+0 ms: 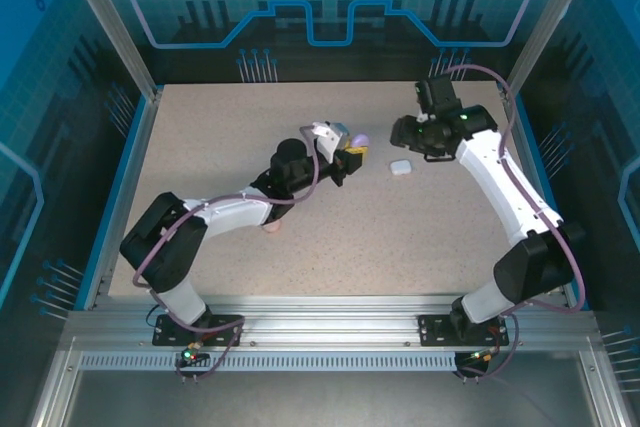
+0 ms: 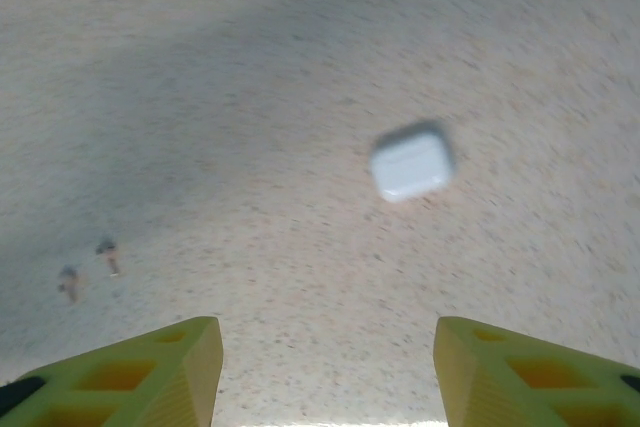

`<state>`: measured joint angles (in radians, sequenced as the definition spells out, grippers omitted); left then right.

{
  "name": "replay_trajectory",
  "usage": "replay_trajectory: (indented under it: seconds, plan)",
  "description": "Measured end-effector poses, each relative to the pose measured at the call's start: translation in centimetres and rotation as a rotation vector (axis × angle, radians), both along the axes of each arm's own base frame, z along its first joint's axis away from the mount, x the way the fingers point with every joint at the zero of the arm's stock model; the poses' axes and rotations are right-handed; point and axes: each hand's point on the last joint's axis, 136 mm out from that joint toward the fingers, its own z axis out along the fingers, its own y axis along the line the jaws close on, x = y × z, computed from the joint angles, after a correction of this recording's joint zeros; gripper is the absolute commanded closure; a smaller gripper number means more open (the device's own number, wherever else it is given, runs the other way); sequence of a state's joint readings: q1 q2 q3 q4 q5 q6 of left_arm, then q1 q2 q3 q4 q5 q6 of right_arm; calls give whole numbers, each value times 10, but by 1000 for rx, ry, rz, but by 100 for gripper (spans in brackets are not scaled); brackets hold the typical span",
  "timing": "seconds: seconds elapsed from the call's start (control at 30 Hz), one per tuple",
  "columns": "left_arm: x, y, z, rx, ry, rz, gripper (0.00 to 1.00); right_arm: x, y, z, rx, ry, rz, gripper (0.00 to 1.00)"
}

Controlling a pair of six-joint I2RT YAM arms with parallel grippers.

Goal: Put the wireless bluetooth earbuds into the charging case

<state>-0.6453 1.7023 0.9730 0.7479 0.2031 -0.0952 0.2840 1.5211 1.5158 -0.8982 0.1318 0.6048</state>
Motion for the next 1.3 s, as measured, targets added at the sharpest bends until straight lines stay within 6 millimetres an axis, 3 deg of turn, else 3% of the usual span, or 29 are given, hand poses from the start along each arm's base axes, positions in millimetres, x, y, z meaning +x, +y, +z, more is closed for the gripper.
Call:
replay_trajectory:
  seconds: [0.17, 0.43, 0.57, 0.67, 0.77, 0.93, 1.17, 1.3]
  plan:
    - [24, -17, -36, -28, 284, 28, 100, -18, -8, -17, 8, 38, -36, 41]
    - [50, -46, -124, -29, 755, 55, 100, -35, -14, -11, 25, 10, -48, 41]
    - [52, -48, -166, -16, 944, 85, 99, -36, -14, -13, 26, 8, -48, 41]
    - [52, -43, -189, -12, 1053, 114, 93, -36, -14, -16, 25, 12, -48, 41]
    - [54, -37, -202, -11, 1125, 141, 85, -36, -14, -17, 26, 12, -48, 41]
    - [59, -28, -208, 5, 1194, 178, 58, -36, -13, -16, 29, 11, -46, 40]
    - [63, -22, -198, 49, 1214, 197, 39, -36, -12, -16, 34, 12, -47, 36]
    - [62, -10, -203, 89, 1229, 220, 34, -37, -12, -14, 35, 7, -46, 34]
